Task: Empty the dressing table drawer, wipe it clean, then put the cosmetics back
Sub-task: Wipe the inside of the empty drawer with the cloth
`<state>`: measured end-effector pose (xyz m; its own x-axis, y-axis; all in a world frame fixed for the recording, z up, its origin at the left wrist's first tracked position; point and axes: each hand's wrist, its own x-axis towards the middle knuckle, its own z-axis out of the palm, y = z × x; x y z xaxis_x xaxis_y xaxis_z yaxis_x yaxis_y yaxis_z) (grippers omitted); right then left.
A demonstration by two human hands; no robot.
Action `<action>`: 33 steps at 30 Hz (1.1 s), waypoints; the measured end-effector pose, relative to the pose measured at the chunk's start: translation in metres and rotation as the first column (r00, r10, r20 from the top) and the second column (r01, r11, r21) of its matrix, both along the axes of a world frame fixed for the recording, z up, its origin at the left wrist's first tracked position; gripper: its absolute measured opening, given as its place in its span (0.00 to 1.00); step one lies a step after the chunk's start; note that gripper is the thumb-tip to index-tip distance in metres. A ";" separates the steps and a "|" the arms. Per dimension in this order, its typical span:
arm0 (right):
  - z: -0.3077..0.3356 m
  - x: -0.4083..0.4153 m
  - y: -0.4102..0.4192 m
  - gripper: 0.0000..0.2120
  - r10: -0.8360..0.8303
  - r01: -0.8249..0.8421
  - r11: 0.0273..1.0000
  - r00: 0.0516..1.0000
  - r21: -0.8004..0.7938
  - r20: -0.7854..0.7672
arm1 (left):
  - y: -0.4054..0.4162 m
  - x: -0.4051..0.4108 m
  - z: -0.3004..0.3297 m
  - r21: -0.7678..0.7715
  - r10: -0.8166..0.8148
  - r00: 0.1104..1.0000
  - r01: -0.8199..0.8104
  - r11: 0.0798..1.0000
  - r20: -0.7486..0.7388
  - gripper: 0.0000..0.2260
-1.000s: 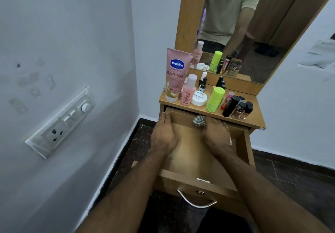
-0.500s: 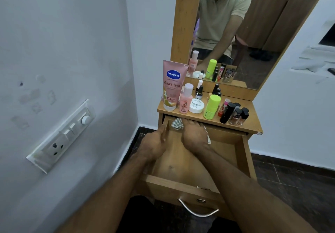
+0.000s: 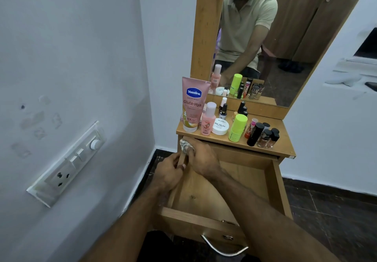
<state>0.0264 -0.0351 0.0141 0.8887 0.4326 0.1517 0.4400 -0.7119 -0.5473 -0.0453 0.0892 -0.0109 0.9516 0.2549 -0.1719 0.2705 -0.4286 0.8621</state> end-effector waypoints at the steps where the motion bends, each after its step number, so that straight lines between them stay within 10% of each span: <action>1: -0.002 -0.003 0.002 0.19 -0.042 0.041 0.997 0.999 0.068 0.009 | 0.000 -0.001 0.000 -0.012 0.004 1.000 -0.004 1.000 0.002 0.17; 6: -0.009 -0.022 0.014 0.16 -0.208 0.242 0.886 0.970 0.394 -0.127 | -0.001 -0.002 -0.002 -0.008 0.016 0.999 -0.015 1.000 0.029 0.16; 12: -0.002 -0.011 0.018 0.21 -0.027 0.032 0.991 0.999 -0.127 0.045 | -0.003 -0.003 0.000 0.113 0.001 1.000 -0.004 0.994 0.022 0.17; 33: 0.015 -0.008 0.015 0.20 0.023 -0.008 0.970 0.998 -0.243 0.058 | 0.014 -0.023 0.014 0.210 -0.218 0.963 0.248 0.946 -0.157 0.16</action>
